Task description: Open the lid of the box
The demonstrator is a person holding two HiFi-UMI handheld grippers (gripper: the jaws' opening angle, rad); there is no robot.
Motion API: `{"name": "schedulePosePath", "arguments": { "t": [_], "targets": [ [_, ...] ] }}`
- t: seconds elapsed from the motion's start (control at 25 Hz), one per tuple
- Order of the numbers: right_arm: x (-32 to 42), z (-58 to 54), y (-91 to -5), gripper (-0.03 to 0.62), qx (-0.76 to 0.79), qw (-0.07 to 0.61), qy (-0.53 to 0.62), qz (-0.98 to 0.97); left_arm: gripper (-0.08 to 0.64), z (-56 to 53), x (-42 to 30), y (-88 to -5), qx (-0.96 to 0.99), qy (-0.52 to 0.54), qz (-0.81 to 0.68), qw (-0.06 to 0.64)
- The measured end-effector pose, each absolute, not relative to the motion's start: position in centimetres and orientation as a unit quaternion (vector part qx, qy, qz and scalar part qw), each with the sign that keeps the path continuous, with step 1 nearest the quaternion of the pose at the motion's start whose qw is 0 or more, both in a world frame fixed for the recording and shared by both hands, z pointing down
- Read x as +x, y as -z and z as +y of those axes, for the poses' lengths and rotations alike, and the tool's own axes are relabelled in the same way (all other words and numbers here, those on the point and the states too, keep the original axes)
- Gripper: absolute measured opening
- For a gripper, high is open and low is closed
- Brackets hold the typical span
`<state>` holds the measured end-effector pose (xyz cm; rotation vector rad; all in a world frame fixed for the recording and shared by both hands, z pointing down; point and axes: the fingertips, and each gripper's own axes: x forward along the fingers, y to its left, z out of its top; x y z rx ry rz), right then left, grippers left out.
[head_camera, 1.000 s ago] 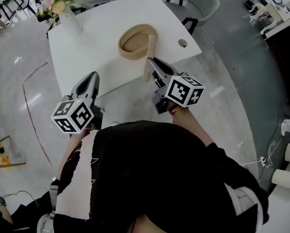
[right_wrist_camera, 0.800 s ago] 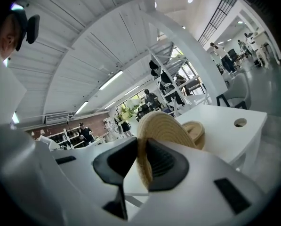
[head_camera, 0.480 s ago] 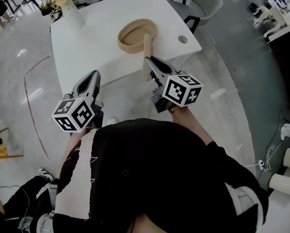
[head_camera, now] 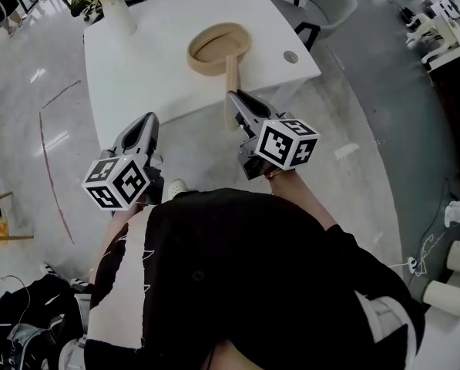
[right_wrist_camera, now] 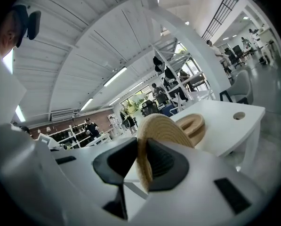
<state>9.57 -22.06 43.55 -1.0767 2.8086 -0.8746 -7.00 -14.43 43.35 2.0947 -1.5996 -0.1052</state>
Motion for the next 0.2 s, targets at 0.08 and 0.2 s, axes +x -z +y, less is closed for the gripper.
{"name": "schedulePosePath", "arguments": {
  "t": [0.08, 0.2],
  "targets": [
    [9.7, -21.5, -43.6, 0.077, -0.341, 0.004, 0.278, 0.898, 0.011, -13.9, -6.6, -43.5, 0.769, 0.038, -0.588, 0.249],
    [10.0, -20.7, -43.6, 0.077, -0.337, 0.004, 0.277, 0.900, 0.011, -13.0, -6.0, -43.6, 0.769, 0.037, -0.588, 0.250]
  ]
}}
